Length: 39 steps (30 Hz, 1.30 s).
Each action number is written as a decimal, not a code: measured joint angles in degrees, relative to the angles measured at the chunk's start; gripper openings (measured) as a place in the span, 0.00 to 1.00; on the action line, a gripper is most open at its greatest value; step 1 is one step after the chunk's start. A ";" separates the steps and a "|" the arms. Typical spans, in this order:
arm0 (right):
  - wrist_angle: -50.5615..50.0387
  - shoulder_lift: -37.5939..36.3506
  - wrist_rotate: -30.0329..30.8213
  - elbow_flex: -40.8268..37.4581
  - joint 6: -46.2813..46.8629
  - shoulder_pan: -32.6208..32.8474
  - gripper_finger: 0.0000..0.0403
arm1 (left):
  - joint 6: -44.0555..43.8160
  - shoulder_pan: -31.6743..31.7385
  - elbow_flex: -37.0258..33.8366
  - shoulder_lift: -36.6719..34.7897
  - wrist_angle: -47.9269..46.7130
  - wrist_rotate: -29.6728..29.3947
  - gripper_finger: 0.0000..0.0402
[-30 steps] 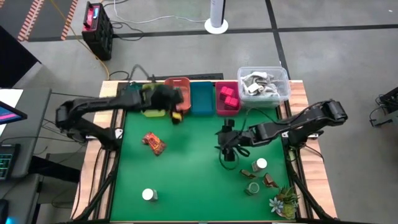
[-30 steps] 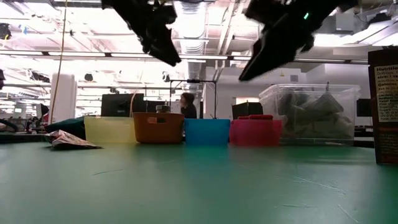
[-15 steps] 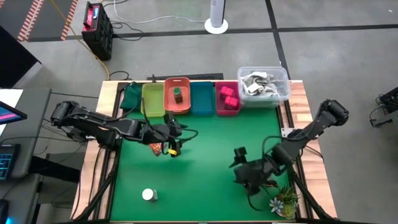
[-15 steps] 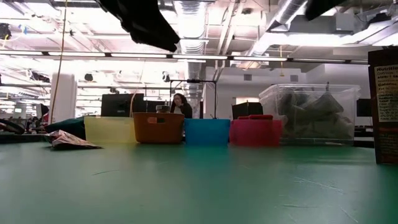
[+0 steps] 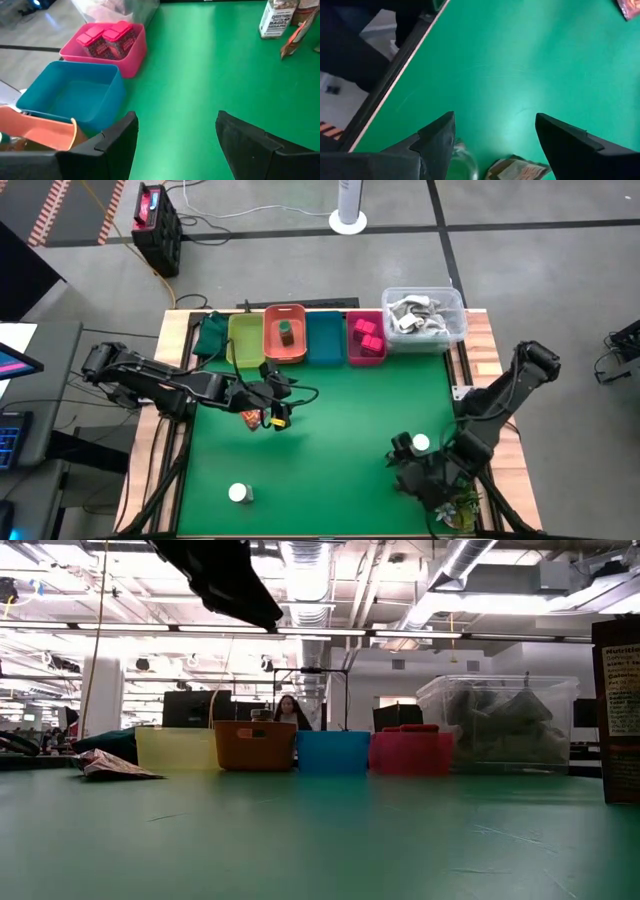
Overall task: Sort spices by type
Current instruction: Put the green spice bottle into the orange bin
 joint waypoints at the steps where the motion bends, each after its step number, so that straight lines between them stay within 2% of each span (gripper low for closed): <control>1: -0.21 0.00 0.45 0.00 0.00 0.60 0.75 | -0.02 0.00 0.00 0.00 0.00 -0.02 0.63; 5: -1.30 0.43 0.62 0.01 0.00 2.46 0.75 | -0.07 0.00 0.00 0.00 0.00 -0.82 0.63; 9: -4.58 4.19 0.56 1.56 -0.06 2.81 0.75 | -0.30 0.00 0.00 0.00 0.02 -1.53 0.63; 16: -16.82 12.52 0.07 11.98 0.09 3.42 0.75 | -0.96 0.00 0.02 0.00 -0.18 -1.62 0.63; 21: -22.42 15.87 -4.44 16.57 2.03 3.48 0.75 | -0.96 0.00 0.02 0.00 -0.88 -1.64 0.63; 24: -24.74 17.11 -7.06 16.81 2.42 3.48 0.74 | -0.96 0.00 0.04 0.00 -1.33 -1.67 0.63; 39: -28.12 18.72 -7.21 16.82 -3.25 1.93 0.73 | -2.23 0.02 0.04 0.00 -2.50 -1.81 0.63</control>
